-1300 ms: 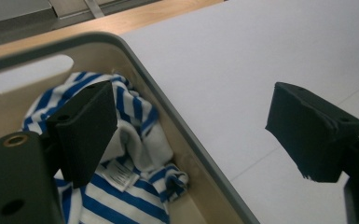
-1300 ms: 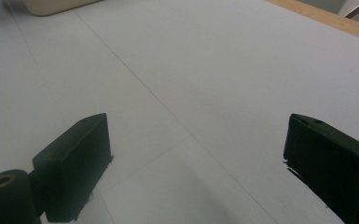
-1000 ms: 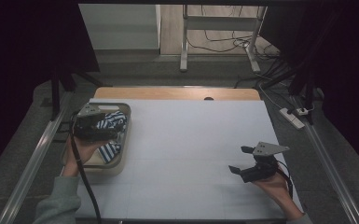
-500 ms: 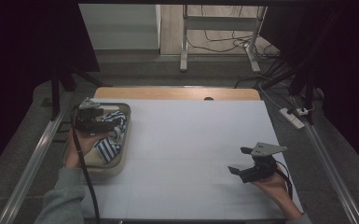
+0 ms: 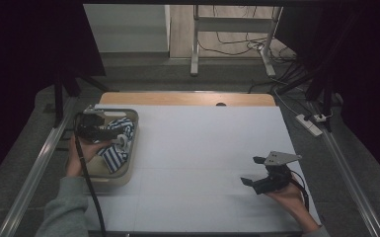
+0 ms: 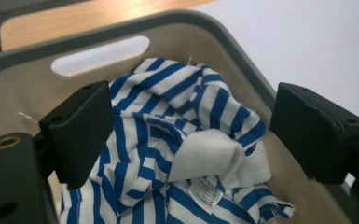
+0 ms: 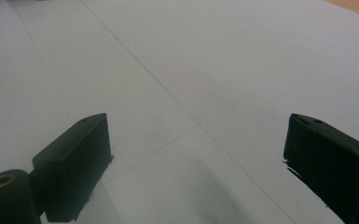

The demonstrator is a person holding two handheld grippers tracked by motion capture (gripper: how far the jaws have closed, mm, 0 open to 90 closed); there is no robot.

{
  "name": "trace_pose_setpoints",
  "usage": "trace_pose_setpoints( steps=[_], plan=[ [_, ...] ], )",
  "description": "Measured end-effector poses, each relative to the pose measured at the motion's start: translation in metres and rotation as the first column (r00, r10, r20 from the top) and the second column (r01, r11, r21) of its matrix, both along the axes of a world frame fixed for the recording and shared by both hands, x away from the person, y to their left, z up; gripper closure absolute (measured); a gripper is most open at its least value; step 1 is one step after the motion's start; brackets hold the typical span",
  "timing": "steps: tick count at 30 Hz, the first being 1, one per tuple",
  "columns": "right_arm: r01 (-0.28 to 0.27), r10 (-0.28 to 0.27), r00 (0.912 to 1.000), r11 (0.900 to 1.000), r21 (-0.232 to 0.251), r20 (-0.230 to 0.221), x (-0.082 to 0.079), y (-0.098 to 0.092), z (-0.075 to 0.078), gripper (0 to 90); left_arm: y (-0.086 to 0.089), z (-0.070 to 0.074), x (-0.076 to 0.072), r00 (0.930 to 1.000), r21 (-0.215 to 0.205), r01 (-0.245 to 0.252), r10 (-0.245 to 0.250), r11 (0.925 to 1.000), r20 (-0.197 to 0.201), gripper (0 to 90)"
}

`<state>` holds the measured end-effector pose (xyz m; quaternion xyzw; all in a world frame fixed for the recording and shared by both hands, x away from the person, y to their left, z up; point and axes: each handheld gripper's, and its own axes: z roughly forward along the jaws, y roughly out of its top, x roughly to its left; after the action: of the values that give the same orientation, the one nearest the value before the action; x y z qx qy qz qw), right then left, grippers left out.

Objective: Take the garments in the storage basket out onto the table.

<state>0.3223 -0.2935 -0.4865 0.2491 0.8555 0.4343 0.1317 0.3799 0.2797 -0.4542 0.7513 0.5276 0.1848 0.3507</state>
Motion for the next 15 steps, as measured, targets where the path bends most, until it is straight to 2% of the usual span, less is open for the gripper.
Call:
trace_pose_setpoints(
  steps=[4, 7, 9, 12, 15],
  plan=[
    [-0.001, 0.001, 1.0, 1.0, 0.001, 0.0, 0.0, 0.001, -0.001, 7.0, -0.003, -0.005, 0.012, 0.999, 0.028, 0.003, -0.002, 0.9996, -0.044, 13.1],
    [0.003, -0.003, 1.0, 1.0, 0.0, 0.0, 0.0, 0.001, -0.001, 7.0, -0.005, -0.006, 0.02, 0.9982, 0.015, 0.013, -0.012, 0.9998, -0.059, 13.1],
    [0.006, -0.006, 1.0, 1.0, -0.001, 0.001, 0.0, 0.001, 0.0, 7.0, -0.008, -0.008, 0.027, 0.9972, 0.028, 0.021, -0.019, 0.9994, -0.072, 12.8],
    [0.008, -0.008, 1.0, 1.0, -0.004, 0.0, 0.0, 0.001, -0.001, 7.0, -0.011, -0.011, 0.031, 0.9961, 0.031, 0.024, -0.021, 0.9992, -0.086, 12.4],
    [0.006, -0.006, 1.0, 1.0, -0.006, -0.002, 0.0, 0.001, -0.001, 7.0, -0.012, -0.016, 0.034, 0.992, 0.043, 0.02, -0.014, 0.9989, -0.126, 11.0]
  ],
)
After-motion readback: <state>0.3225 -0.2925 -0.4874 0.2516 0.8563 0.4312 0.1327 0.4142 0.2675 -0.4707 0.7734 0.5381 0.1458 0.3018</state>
